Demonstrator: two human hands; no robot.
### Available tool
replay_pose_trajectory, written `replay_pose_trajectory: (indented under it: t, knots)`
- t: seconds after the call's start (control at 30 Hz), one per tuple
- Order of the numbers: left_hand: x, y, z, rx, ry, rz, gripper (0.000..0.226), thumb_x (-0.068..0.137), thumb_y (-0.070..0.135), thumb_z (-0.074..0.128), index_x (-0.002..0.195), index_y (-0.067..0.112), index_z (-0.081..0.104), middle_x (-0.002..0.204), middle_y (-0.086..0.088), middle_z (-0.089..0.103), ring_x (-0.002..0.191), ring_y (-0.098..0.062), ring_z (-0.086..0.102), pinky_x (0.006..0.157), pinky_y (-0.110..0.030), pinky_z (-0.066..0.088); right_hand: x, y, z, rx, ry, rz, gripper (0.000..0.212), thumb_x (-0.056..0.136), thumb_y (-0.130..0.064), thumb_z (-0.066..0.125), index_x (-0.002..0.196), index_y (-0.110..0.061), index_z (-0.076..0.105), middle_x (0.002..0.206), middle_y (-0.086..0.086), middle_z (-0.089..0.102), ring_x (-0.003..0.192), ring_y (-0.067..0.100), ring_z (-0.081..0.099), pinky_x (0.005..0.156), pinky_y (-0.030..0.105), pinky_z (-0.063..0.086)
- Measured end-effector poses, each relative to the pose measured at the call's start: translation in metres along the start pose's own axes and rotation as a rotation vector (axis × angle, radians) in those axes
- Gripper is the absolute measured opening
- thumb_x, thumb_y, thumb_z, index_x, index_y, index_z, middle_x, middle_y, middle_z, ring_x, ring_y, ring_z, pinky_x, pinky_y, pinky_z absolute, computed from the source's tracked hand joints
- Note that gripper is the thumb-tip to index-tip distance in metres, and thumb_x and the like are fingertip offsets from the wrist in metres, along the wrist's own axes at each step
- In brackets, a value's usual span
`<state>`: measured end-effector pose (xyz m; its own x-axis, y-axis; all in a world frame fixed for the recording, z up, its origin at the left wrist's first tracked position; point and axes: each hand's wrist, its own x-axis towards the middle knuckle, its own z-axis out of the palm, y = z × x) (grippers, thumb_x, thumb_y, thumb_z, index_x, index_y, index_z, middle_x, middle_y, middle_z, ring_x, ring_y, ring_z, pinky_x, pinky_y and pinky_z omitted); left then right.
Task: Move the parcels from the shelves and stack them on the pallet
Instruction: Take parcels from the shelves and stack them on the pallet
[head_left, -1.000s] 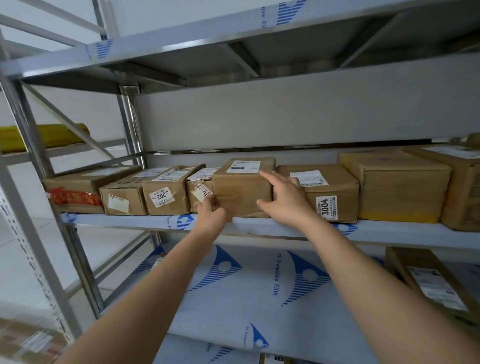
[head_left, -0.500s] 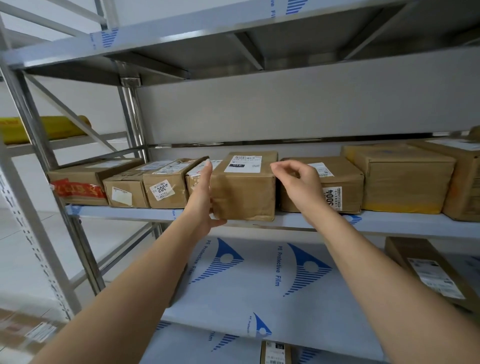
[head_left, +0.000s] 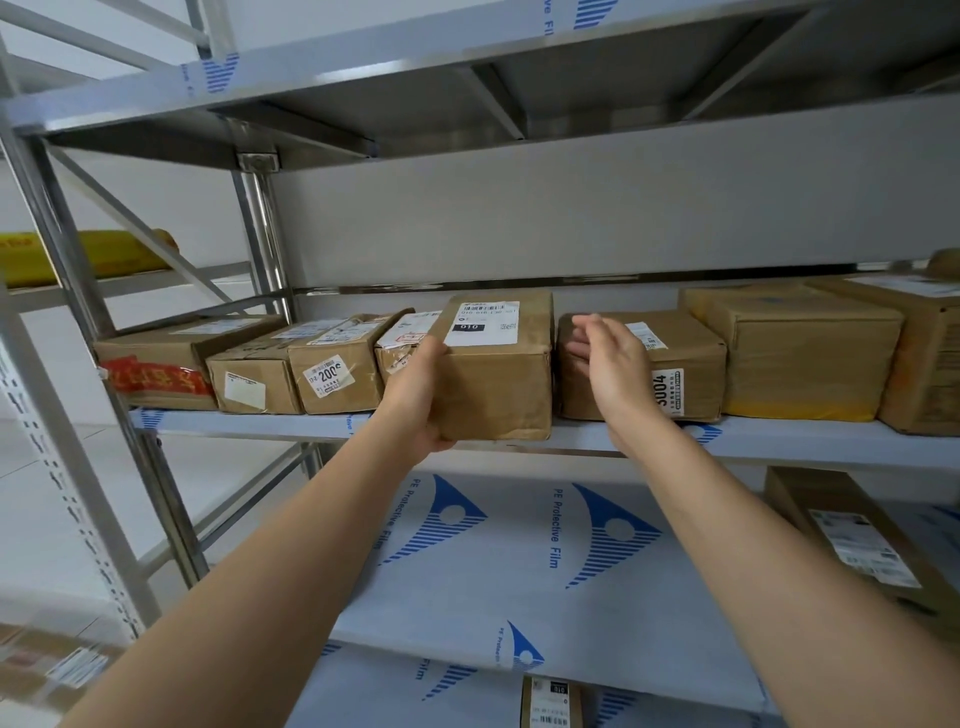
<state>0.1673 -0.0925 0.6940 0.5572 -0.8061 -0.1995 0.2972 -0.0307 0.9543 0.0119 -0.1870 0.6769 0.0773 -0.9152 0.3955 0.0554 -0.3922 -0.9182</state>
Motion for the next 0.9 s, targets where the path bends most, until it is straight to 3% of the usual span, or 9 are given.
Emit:
replay_pose_trajectory:
  t: [0.07, 0.2, 0.37, 0.47, 0.53, 0.63, 0.77, 0.9]
  knots:
    - [-0.001, 0.002, -0.004, -0.004, -0.01, 0.03, 0.022, 0.09, 0.042, 0.059, 0.098, 0.024, 0.049, 0.103, -0.003, 0.053, 0.088, -0.023, 0.052, 0.098, -0.053, 0.047, -0.001, -0.002, 0.001, 0.013, 0.019, 0.014, 0.027, 0.105, -0.035, 0.036, 0.095, -0.033, 0.061, 0.1, -0.015, 0.062, 0.109, 0.011, 0.061, 0.101, 0.038, 0.048]
    - [-0.005, 0.018, -0.007, -0.042, -0.009, 0.11, 0.037, 0.089, 0.043, 0.058, 0.118, 0.024, 0.044, 0.11, -0.001, 0.051, 0.096, -0.025, 0.052, 0.091, -0.054, 0.051, 0.0, -0.004, 0.004, -0.053, 0.05, 0.063, 0.04, 0.105, -0.042, 0.029, 0.113, -0.025, 0.064, 0.115, -0.004, 0.063, 0.109, 0.015, 0.056, 0.088, 0.033, 0.04]
    - [-0.013, 0.027, -0.015, -0.156, -0.034, 0.133, 0.04, 0.089, 0.044, 0.056, 0.123, 0.026, 0.046, 0.118, -0.002, 0.054, 0.107, -0.027, 0.054, 0.08, -0.053, 0.055, -0.004, -0.015, 0.013, -0.065, 0.057, 0.082, 0.042, 0.104, -0.047, 0.028, 0.124, -0.022, 0.055, 0.107, -0.005, 0.055, 0.098, 0.016, 0.05, 0.089, 0.035, 0.041]
    - [-0.015, 0.025, -0.021, -0.199, -0.061, 0.152, 0.026, 0.091, 0.043, 0.054, 0.112, 0.027, 0.05, 0.115, -0.001, 0.055, 0.11, -0.027, 0.054, 0.086, -0.056, 0.054, -0.009, -0.025, 0.023, -0.026, 0.043, 0.039, 0.041, 0.105, -0.046, 0.03, 0.123, -0.018, 0.053, 0.094, -0.007, 0.052, 0.094, 0.015, 0.049, 0.085, 0.031, 0.038]
    - [-0.018, 0.025, -0.027, -0.22, -0.09, 0.171, 0.021, 0.092, 0.042, 0.053, 0.106, 0.027, 0.052, 0.117, -0.003, 0.056, 0.112, -0.028, 0.054, 0.089, -0.057, 0.053, -0.013, -0.031, 0.03, 0.0, 0.011, 0.025, 0.043, 0.104, -0.048, 0.031, 0.129, -0.019, 0.052, 0.1, -0.006, 0.05, 0.097, 0.015, 0.047, 0.088, 0.03, 0.037]
    - [-0.022, 0.026, -0.037, -0.215, -0.116, 0.21, 0.03, 0.094, 0.04, 0.051, 0.12, 0.026, 0.051, 0.12, -0.005, 0.055, 0.112, -0.027, 0.054, 0.085, -0.055, 0.054, -0.017, -0.037, 0.041, 0.004, -0.07, 0.055, 0.055, 0.099, -0.059, 0.03, 0.137, -0.023, 0.047, 0.113, -0.007, 0.049, 0.104, 0.014, 0.047, 0.093, 0.032, 0.038]
    - [-0.026, 0.03, -0.059, -0.175, -0.066, 0.276, 0.022, 0.094, 0.036, 0.052, 0.114, 0.028, 0.049, 0.117, -0.002, 0.053, 0.108, -0.023, 0.053, 0.094, -0.056, 0.05, -0.029, -0.053, 0.06, 0.038, -0.222, 0.12, 0.075, 0.086, -0.08, 0.027, 0.138, -0.03, 0.047, 0.132, -0.002, 0.056, 0.116, 0.016, 0.054, 0.103, 0.044, 0.043]
    - [-0.033, 0.032, -0.09, -0.092, -0.03, 0.348, 0.032, 0.094, 0.035, 0.054, 0.124, 0.027, 0.05, 0.125, -0.003, 0.052, 0.115, -0.025, 0.052, 0.092, -0.051, 0.053, -0.037, -0.063, 0.077, 0.12, -0.419, 0.162, 0.05, 0.094, -0.069, 0.027, 0.123, -0.037, 0.052, 0.095, -0.014, 0.059, 0.083, 0.002, 0.052, 0.077, 0.03, 0.046]
